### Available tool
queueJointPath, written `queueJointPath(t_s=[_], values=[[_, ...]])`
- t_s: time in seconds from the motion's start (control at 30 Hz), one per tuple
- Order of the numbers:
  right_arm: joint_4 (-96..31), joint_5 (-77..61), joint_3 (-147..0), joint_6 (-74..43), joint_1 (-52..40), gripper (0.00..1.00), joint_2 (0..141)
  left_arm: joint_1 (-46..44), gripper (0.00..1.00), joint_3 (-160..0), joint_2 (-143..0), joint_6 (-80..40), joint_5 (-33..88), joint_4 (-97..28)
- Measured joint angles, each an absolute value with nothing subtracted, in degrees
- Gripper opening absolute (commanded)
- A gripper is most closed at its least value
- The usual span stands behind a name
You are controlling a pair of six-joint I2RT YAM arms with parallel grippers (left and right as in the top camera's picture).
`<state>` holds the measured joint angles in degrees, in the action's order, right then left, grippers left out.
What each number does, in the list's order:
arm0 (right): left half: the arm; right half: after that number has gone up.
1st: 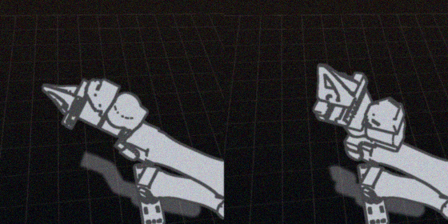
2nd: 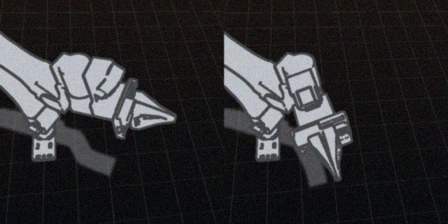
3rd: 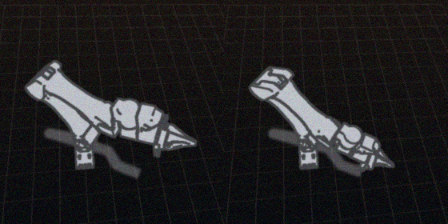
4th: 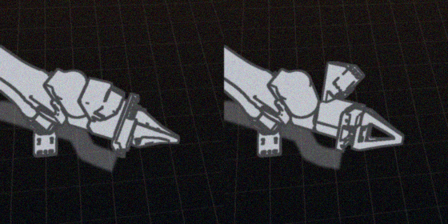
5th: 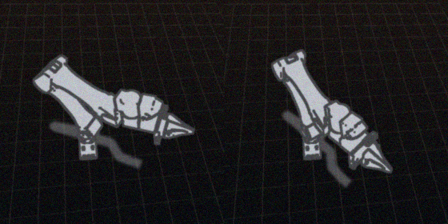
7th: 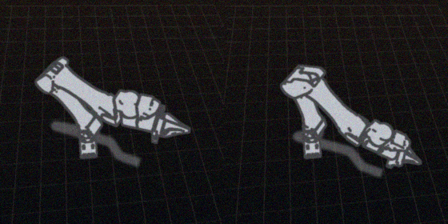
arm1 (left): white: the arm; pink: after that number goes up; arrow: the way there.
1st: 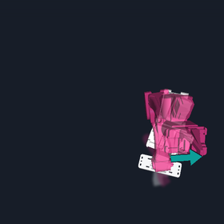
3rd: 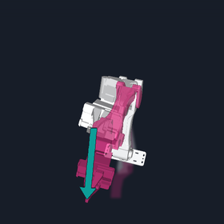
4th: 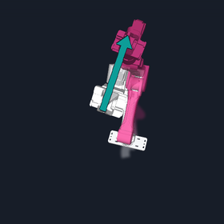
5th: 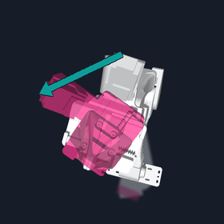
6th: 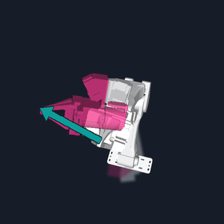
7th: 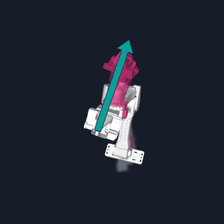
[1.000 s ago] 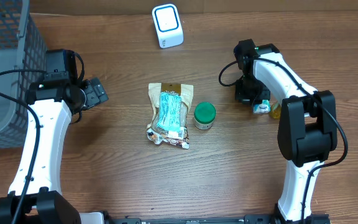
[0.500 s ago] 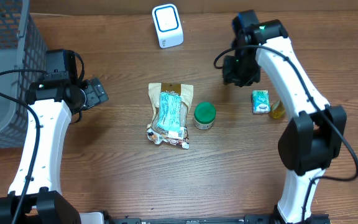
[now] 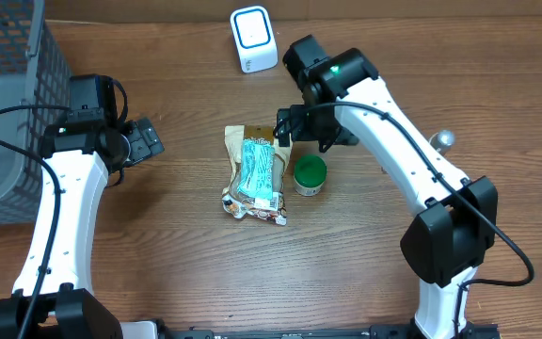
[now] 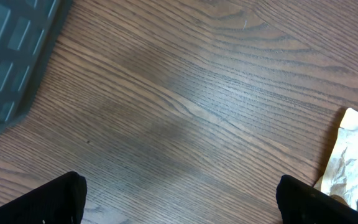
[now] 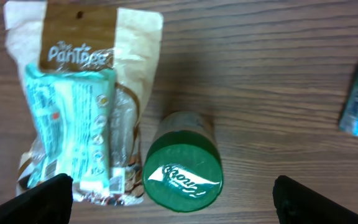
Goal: Scan the item barcode
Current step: 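Move the right gripper over the green-lidded jar and descend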
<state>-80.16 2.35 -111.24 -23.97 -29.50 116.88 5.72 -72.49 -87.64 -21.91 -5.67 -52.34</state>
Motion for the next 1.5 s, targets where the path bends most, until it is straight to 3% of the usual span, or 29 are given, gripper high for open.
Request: queueJointPath(t_s=[1.5], values=[[-81.01,4.23,-111.22,-27.42,-30.41,1.0,116.88,5.72,1.0,-72.49,-87.64,-21.91,-5.67,-52.34]])
